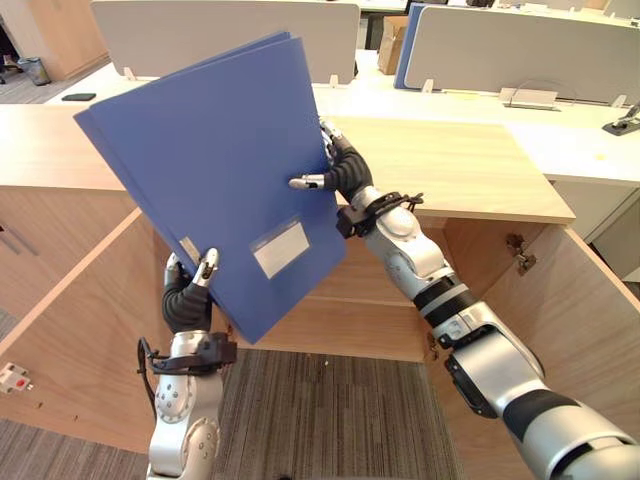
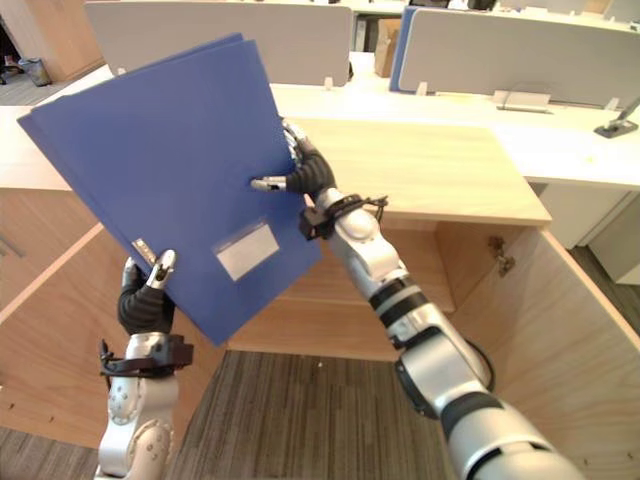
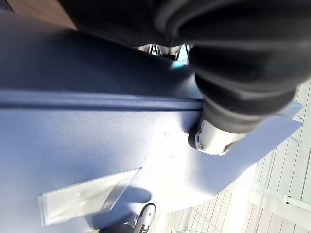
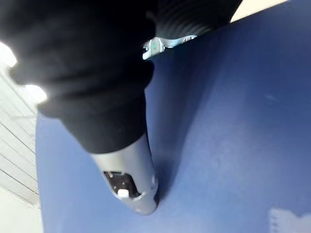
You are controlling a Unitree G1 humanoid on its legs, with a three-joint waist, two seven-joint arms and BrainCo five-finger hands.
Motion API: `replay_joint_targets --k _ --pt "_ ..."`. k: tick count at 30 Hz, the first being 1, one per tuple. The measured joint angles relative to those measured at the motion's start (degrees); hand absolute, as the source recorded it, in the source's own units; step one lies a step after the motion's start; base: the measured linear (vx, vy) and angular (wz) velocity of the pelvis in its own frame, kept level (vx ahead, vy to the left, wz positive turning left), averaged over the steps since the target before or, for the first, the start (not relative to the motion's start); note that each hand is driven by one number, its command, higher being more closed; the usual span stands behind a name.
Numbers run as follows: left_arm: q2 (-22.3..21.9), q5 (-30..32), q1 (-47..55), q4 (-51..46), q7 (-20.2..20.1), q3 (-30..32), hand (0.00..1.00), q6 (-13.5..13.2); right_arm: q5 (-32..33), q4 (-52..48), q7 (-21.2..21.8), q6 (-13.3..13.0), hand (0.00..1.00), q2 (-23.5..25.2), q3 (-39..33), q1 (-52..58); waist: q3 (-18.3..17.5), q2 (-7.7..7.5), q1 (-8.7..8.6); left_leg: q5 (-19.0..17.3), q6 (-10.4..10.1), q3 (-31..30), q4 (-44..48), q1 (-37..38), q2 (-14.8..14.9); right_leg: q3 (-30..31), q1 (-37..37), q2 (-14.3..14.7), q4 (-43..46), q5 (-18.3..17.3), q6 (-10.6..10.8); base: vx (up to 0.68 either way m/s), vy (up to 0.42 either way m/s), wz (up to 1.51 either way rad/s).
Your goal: Walk over to the cabinet, pick up the folder, carry it to the office cabinet, place the folder inside the office cabinet, then close the office cabinet door
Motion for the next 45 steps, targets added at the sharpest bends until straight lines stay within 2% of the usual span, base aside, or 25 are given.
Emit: replay_joint_targets --k 1,3,4,7,8,10,11,12,13,14,15,16,19,22,25,28,29,33,37,41,42,44,45 --pt "-0.01 0.00 0.00 0.03 0.00 -0.07 1.00 0.05 -4.18 -0.05 -0.72 -0.08 0.00 0.27 -0.12 -0.18 0.02 0.00 -0.01 0.04 -0.02 -0.12 0.00 0.00 0.00 -0.13 0.06 0.00 0.00 -0.02 0.00 -0.02 -0.001 0.07" --pt "-0.03 -0.03 0.01 0.46 0.04 -0.01 1.00 0.07 -8.59 -0.31 -1.77 -0.10 0.00 0.69 -0.44 -0.29 0.08 -0.03 0.00 0.09 -0.03 -0.26 0.00 0.00 0.00 -0.25 0.14 0.01 0.00 -0.05 0.01 -0.02 0.001 0.05" --pt "-0.12 -0.07 0.00 0.67 0.12 0.00 1.00 0.06 -15.61 -0.48 -3.12 -0.10 0.00 1.41 -1.89 -0.28 0.27 -0.04 -0.01 0.17 -0.01 -0.41 -0.01 -0.02 -0.02 -0.34 0.19 -0.02 0.00 -0.06 0.00 -0.03 0.005 0.05" --pt "-0.17 -0.12 -0.17 0.67 0.24 0.16 1.00 0.01 -21.85 -0.52 -4.77 -0.11 0.00 2.03 -2.39 -0.24 0.79 -0.04 -0.22 0.30 0.08 -0.89 -0.01 -0.02 -0.19 -0.64 0.45 -0.25 0.00 -0.10 0.05 -0.02 0.012 0.08" --pt "-0.16 -0.14 -0.18 0.67 0.24 0.18 1.00 -0.02 -22.42 -0.52 -4.89 -0.11 1.00 2.12 -2.44 -0.15 1.09 -0.03 -0.31 0.35 0.13 -1.02 0.00 -0.01 -0.25 -0.78 0.53 -0.44 0.00 -0.10 0.06 -0.02 0.022 0.08" --pt "-0.15 -0.88 -0.18 0.68 0.24 0.24 1.00 -0.06 -20.49 -0.47 -3.70 -0.11 1.00 2.12 -2.04 -0.01 1.58 -0.03 -0.40 0.39 0.17 -1.08 -0.02 -0.03 -0.32 -0.87 0.52 -0.56 -0.01 -0.11 0.06 -0.01 0.012 0.02" --pt "0.06 -1.48 -0.19 1.01 0.21 0.23 1.00 -0.38 -14.87 -0.28 -1.97 0.02 1.00 1.46 -0.59 0.07 1.59 -0.07 -0.43 0.38 0.16 -1.08 0.02 -0.25 -0.32 -0.85 0.35 -0.36 -0.02 -0.10 0.07 0.00 0.000 0.00" --pt "0.28 -1.72 -0.18 1.14 0.18 0.23 1.00 -0.61 -11.86 -0.28 -1.20 0.02 1.00 0.43 0.73 0.06 1.54 -0.14 -0.40 0.38 0.16 -1.10 0.03 -0.52 -0.32 -0.86 0.08 -0.34 -0.02 -0.10 0.06 0.00 0.000 0.00" --pt "1.05 -2.42 -0.22 1.83 -0.47 0.15 1.00 -1.33 -4.37 -0.21 1.49 0.46 1.00 -1.99 3.71 -0.01 1.48 -0.26 -0.12 0.40 0.15 -1.16 0.16 -1.19 -0.31 -0.87 -0.52 -0.32 -0.02 -0.06 0.06 0.00 0.000 0.00" --pt "2.10 -2.84 -0.22 3.04 -0.71 0.18 1.00 -2.01 2.29 0.51 3.65 1.50 1.00 -4.21 6.88 0.03 1.47 -0.31 0.10 0.40 0.13 -1.17 0.34 -1.49 -0.26 -0.87 -0.75 -0.26 -0.03 -0.05 0.05 0.00 0.000 0.00" --pt "2.75 -3.16 -0.22 3.58 -0.93 0.18 1.00 -2.22 5.60 0.92 4.99 2.29 1.00 -5.27 8.27 0.06 1.45 -0.33 0.20 0.38 0.11 -1.18 0.48 -1.69 -0.22 -0.87 -0.85 -0.22 -0.04 -0.04 0.05 0.00 0.000 0.00" --pt "3.97 -3.70 -0.37 4.64 -1.56 0.22 1.00 -2.73 11.56 1.42 7.80 3.54 1.00 -7.46 12.00 0.31 1.45 -0.35 0.26 0.35 0.07 -1.23 0.67 -1.95 -0.12 -0.87 -0.98 -0.12 -0.05 -0.02 0.03 0.00 0.000 0.00" --pt "8.52 -3.77 -0.67 6.94 -3.81 -0.13 1.00 -3.16 20.15 1.52 11.07 5.87 1.00 -11.52 19.06 2.68 1.36 -0.49 0.56 0.20 -0.17 -1.38 0.96 -1.92 0.38 -0.49 -0.82 0.34 -0.08 0.06 -0.08 0.00 0.000 0.00" --pt "11.51 -4.48 -2.53 10.08 -4.34 -1.20 1.00 -2.52 25.36 1.47 11.79 6.23 1.00 -12.71 21.03 5.75 1.34 -0.50 0.92 0.03 -0.44 -1.38 1.66 -2.10 0.90 -0.16 -0.76 0.75 -0.34 0.23 -0.32 -0.03 -0.008 -0.02" --pt "11.72 -5.63 -3.42 12.28 -4.40 -2.50 1.00 -1.86 26.98 -0.32 11.79 6.30 1.00 -14.50 21.37 8.39 1.10 -0.56 1.48 -0.09 -0.63 -1.38 2.55 -2.62 1.20 0.04 -0.87 1.00 -0.42 0.33 -0.47 -0.08 -0.008 -0.03" --pt "13.61 -5.76 -3.63 12.47 -5.42 -2.69 1.00 -1.22 28.07 -9.39 11.80 6.36 1.00 -19.74 21.43 14.31 0.72 -0.69 2.53 -0.37 -1.30 -1.36 3.62 -2.99 1.92 0.23 -1.06 1.56 -0.46 0.55 -0.83 -0.07 -0.009 -0.02" --pt "13.86 -5.76 -3.63 12.63 -5.48 -2.69 0.00 -1.22 28.07 -9.75 11.80 6.36 1.00 -19.84 21.43 14.92 0.51 -0.66 2.51 -0.41 -1.37 -1.34 3.79 -3.04 2.04 0.30 -1.05 1.58 -0.46 0.54 -0.83 -0.10 -0.012 -0.02" --pt "13.50 -5.69 -3.76 14.77 -5.86 -2.70 0.00 -1.15 28.06 -10.50 11.80 6.76 1.00 -19.93 21.43 18.26 -0.59 -0.56 2.27 -0.11 -2.14 -1.41 4.31 -3.42 3.02 0.37 -1.17 2.47 -0.47 0.70 -1.24 -0.06 -0.023 -0.02" --pt "13.05 -5.76 -4.21 17.10 -6.31 -2.68 0.00 -0.98 26.89 -10.50 12.95 9.05 1.00 -20.05 23.05 21.77 -0.77 -0.35 1.93 0.28 -2.84 -1.64 4.75 -3.99 3.91 0.28 -1.49 3.41 -0.49 0.90 -1.99 -0.03 -0.021 0.00" --pt "12.31 -7.88 -4.77 31.58 -8.40 -3.56 0.00 1.17 20.96 -8.05 14.80 12.41 1.00 -19.36 26.58 22.28 -1.09 -0.07 0.31 0.61 -3.32 -1.69 4.58 -4.18 4.49 0.30 -1.87 3.98 -0.49 0.93 -2.38 -0.03 -0.012 -0.01" --pt "12.32 -9.26 -4.56 38.79 -10.31 -4.78 0.00 2.50 17.50 -7.72 16.00 13.37 1.00 -19.50 27.87 21.79 -1.38 -0.21 -0.69 0.80 -3.48 -1.56 4.46 -4.82 4.64 0.48 -2.68 4.17 -0.49 1.06 -2.55 -0.03 -0.001 -0.07" --pt "11.94 -10.33 -3.94 44.46 -12.42 -5.86 0.00 3.43 13.60 -7.74 17.86 13.55 1.00 -19.83 28.93 20.87 -1.54 -0.25 -1.17 1.17 -3.53 -1.06 3.83 -5.09 4.67 1.10 -3.55 4.33 -0.48 1.27 -2.83 -0.01 0.008 -0.19" --pt "9.67 -11.04 -3.08 51.99 -15.57 -6.86 0.00 4.43 7.28 -7.85 19.65 13.58 1.00 -20.82 29.71 20.82 -1.54 -0.29 -1.28 1.24 -3.54 0.00 3.29 -4.95 4.82 1.99 -4.14 4.47 -0.49 1.34 -2.91 0.01 0.011 -0.26"
